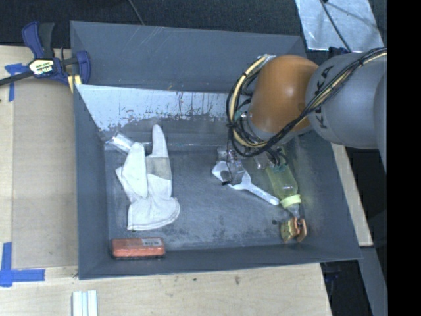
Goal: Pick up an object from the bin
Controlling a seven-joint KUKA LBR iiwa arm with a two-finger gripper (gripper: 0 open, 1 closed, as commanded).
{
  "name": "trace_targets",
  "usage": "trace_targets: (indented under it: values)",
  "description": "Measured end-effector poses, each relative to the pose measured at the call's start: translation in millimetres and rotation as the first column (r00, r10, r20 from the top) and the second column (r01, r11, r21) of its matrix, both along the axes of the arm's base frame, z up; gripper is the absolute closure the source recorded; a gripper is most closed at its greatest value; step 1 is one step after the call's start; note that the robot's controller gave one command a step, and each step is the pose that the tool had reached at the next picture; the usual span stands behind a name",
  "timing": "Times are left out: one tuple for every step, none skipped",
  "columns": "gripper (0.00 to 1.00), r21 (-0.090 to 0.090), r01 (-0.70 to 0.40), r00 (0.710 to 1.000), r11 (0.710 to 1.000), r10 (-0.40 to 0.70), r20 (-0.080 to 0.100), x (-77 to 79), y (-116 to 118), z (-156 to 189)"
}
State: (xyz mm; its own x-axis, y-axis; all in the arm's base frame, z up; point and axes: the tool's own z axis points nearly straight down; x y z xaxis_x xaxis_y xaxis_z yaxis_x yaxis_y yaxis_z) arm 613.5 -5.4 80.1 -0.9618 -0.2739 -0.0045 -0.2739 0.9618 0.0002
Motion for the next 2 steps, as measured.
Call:
trace_targets:
  values:
    - [1.00, 0.000, 0.000, 1.000, 1.000, 0.000, 0.000, 0.0, 0, 0]
    - [1.00, -0.001, 0.001, 1.000, 1.000, -0.001, 0.003, -5.4, 19, 153]
